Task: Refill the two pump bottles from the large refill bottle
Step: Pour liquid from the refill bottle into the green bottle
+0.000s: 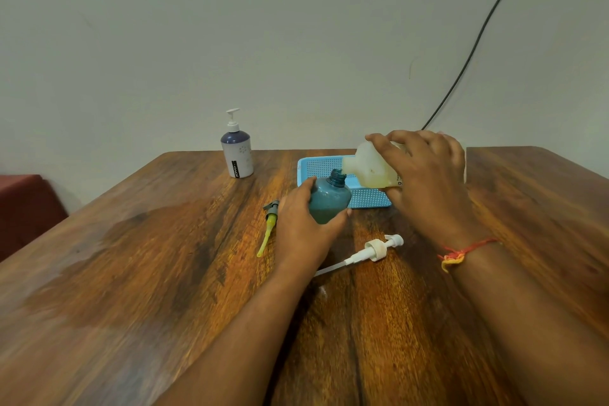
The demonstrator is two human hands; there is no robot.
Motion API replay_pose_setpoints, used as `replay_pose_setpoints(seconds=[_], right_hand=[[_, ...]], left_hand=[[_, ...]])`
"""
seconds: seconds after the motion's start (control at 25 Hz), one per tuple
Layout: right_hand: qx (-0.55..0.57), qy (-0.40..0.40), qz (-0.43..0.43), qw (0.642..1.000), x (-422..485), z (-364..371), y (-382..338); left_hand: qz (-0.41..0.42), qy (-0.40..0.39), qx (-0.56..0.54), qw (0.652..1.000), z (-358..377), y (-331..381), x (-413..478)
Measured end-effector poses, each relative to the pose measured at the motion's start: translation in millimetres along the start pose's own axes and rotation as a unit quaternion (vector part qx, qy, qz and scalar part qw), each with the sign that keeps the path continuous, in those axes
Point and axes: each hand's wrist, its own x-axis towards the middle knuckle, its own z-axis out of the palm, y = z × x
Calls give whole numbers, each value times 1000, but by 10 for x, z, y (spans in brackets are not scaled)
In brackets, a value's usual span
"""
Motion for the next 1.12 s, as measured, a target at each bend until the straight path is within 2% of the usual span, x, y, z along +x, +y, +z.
replay_pose_setpoints(seconds=[1.12], right_hand=[[-3,8,-5,1000,7,-7,-20]], left_hand=[[-5,-5,-11,1000,22,-27,7]])
